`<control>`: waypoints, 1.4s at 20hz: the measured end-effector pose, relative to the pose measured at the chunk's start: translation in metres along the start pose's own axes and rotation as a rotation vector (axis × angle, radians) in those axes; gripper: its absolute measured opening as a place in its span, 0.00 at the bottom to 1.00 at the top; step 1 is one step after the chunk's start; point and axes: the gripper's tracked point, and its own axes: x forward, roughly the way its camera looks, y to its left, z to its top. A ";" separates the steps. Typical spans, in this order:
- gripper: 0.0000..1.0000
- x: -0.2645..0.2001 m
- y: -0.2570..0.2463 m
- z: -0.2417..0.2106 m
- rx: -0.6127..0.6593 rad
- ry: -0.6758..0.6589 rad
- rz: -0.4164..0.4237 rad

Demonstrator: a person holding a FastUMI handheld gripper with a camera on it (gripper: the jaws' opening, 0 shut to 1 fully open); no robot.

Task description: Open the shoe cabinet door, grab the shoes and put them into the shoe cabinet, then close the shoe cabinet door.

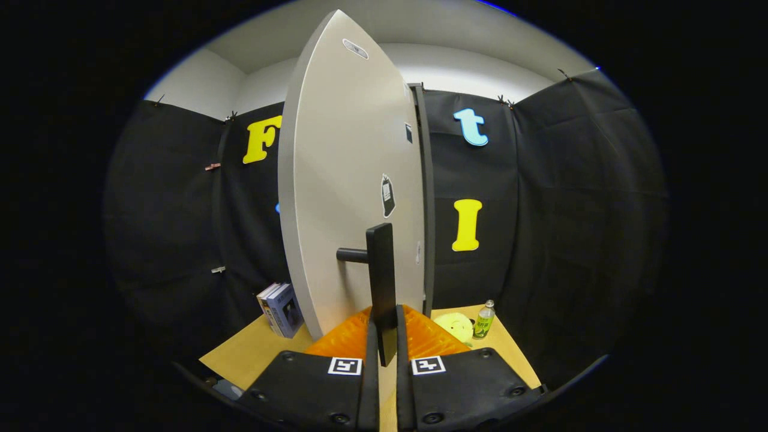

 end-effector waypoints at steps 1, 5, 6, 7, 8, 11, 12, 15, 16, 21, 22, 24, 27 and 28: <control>0.15 0.002 -0.007 0.000 -0.003 -0.001 -0.012; 0.12 -0.007 -0.028 -0.001 -0.037 -0.009 -0.037; 0.12 -0.007 -0.035 0.000 -0.028 -0.010 -0.048; 0.12 -0.007 -0.042 0.000 -0.015 -0.010 -0.066; 0.12 -0.010 -0.049 0.001 -0.006 -0.013 -0.085; 0.10 -0.011 -0.059 0.001 0.039 -0.018 -0.098; 0.09 -0.012 -0.058 0.001 0.059 -0.018 -0.091; 0.10 -0.014 -0.060 0.002 0.055 -0.035 -0.104; 0.10 -0.014 -0.061 0.001 0.049 -0.037 -0.116; 0.10 -0.034 -0.054 0.006 0.029 -0.060 -0.142; 0.10 -0.040 -0.049 0.010 0.021 -0.076 -0.140; 0.10 -0.056 -0.030 0.020 -0.006 -0.127 -0.115; 0.21 -0.073 0.023 0.023 -0.038 -0.178 0.025; 0.33 -0.076 0.042 0.014 -0.041 -0.163 0.062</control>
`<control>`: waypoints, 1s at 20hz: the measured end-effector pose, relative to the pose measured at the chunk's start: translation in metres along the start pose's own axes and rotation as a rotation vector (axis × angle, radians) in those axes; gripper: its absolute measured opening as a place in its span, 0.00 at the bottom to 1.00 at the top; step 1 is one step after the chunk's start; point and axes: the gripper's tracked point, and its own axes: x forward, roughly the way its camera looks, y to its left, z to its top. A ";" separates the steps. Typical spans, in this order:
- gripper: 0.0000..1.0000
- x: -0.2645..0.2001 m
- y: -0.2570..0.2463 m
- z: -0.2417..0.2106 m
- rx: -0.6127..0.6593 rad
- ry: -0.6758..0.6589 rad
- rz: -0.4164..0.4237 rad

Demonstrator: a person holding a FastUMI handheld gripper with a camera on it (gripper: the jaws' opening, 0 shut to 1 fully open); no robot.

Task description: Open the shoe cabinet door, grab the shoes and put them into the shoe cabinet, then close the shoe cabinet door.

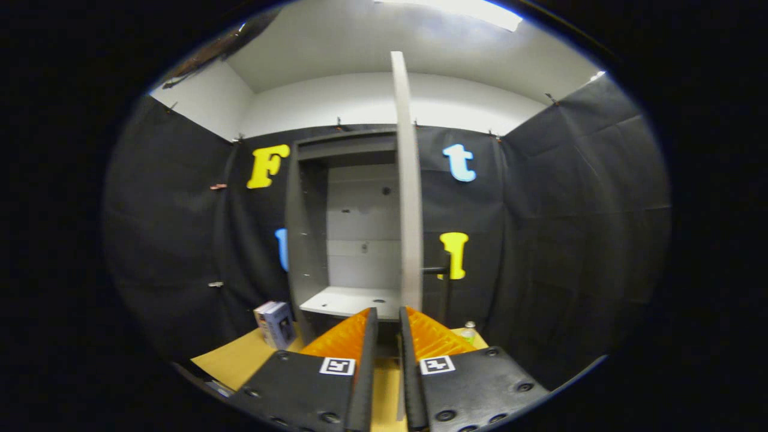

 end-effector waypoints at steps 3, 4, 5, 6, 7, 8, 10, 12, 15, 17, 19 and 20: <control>0.71 0.011 0.046 -0.033 0.024 0.093 0.080; 0.84 0.016 0.055 -0.056 0.034 0.147 0.088; 0.98 0.023 0.061 -0.079 0.043 0.210 0.091; 0.98 0.029 0.064 -0.103 0.053 0.264 0.075; 0.98 0.034 0.071 -0.129 0.077 0.330 0.070; 0.98 0.034 0.079 -0.153 0.101 0.383 0.069; 0.99 0.034 0.094 -0.206 0.136 0.511 0.082; 0.99 0.040 0.099 -0.249 0.122 0.574 0.075; 0.99 0.050 0.109 -0.318 0.083 0.663 0.049; 0.99 0.058 0.114 -0.357 0.089 0.697 0.036; 0.99 0.063 0.120 -0.397 0.114 0.738 0.029; 0.99 0.067 0.126 -0.420 0.133 0.764 0.018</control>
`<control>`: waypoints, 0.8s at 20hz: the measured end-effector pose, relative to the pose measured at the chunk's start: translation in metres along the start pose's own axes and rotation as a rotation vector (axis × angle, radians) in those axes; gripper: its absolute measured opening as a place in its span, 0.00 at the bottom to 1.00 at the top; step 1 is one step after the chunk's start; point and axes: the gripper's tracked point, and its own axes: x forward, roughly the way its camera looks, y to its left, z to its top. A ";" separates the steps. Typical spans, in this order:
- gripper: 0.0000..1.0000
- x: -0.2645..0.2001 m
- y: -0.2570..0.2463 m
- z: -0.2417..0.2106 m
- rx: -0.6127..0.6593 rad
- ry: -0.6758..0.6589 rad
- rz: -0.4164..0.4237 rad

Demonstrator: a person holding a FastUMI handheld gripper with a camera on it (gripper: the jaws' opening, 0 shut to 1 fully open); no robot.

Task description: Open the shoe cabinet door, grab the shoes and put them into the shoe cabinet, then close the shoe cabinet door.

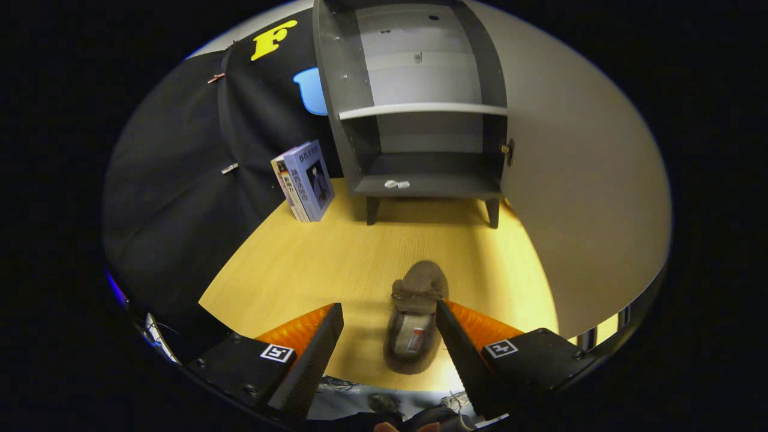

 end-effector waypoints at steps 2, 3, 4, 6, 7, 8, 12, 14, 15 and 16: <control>0.98 0.023 -0.001 -0.020 0.017 0.027 -0.013; 0.90 0.035 -0.003 -0.029 0.014 0.038 -0.024; 0.86 0.046 -0.007 -0.036 0.010 0.045 -0.033; 0.75 0.068 -0.009 -0.046 -0.003 0.046 -0.048; 0.68 0.079 -0.012 -0.049 -0.003 0.043 -0.062; 0.65 0.089 -0.015 -0.051 0.001 0.039 -0.077; 0.37 0.123 -0.030 -0.046 0.017 0.011 -0.137; 0.23 0.132 -0.027 -0.044 0.048 0.018 -0.128; 0.23 0.135 -0.029 -0.046 0.066 0.024 -0.127; 0.07 0.132 -0.029 -0.044 0.064 0.029 -0.124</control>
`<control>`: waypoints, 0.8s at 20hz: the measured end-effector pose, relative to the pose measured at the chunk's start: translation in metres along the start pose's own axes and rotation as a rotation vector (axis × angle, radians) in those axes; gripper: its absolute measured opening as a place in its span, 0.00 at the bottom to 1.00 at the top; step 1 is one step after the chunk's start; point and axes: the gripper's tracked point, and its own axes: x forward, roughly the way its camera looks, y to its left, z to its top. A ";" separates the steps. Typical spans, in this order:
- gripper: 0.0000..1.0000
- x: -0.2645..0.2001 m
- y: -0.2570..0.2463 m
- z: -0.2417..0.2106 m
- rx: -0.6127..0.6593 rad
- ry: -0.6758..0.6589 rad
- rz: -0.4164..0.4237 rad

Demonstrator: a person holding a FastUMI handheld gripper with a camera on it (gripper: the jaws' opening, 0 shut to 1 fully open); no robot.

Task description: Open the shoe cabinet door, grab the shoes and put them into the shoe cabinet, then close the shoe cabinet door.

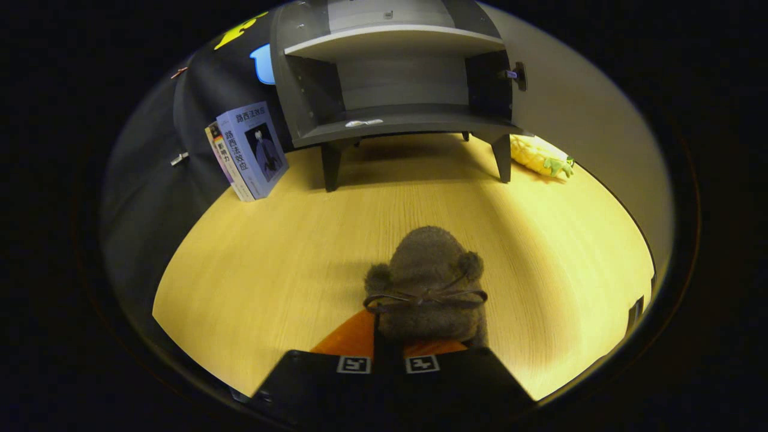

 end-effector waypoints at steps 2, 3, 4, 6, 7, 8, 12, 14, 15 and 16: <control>0.07 -0.005 -0.002 0.002 -0.010 0.004 0.015; 0.07 -0.010 -0.004 0.005 -0.013 0.006 0.019; 0.07 -0.017 -0.008 0.011 -0.025 -0.006 0.016; 0.07 -0.035 -0.010 0.027 -0.027 -0.024 0.028; 0.07 -0.045 -0.012 0.038 -0.025 -0.036 0.029; 0.07 -0.057 -0.013 0.052 -0.021 -0.054 0.031; 0.07 -0.106 -0.010 0.118 -0.020 -0.125 0.032; 0.07 -0.131 -0.002 0.158 -0.017 -0.161 0.035; 0.07 -0.142 0.003 0.179 -0.011 -0.181 0.040; 0.07 -0.151 0.010 0.199 -0.007 -0.195 0.046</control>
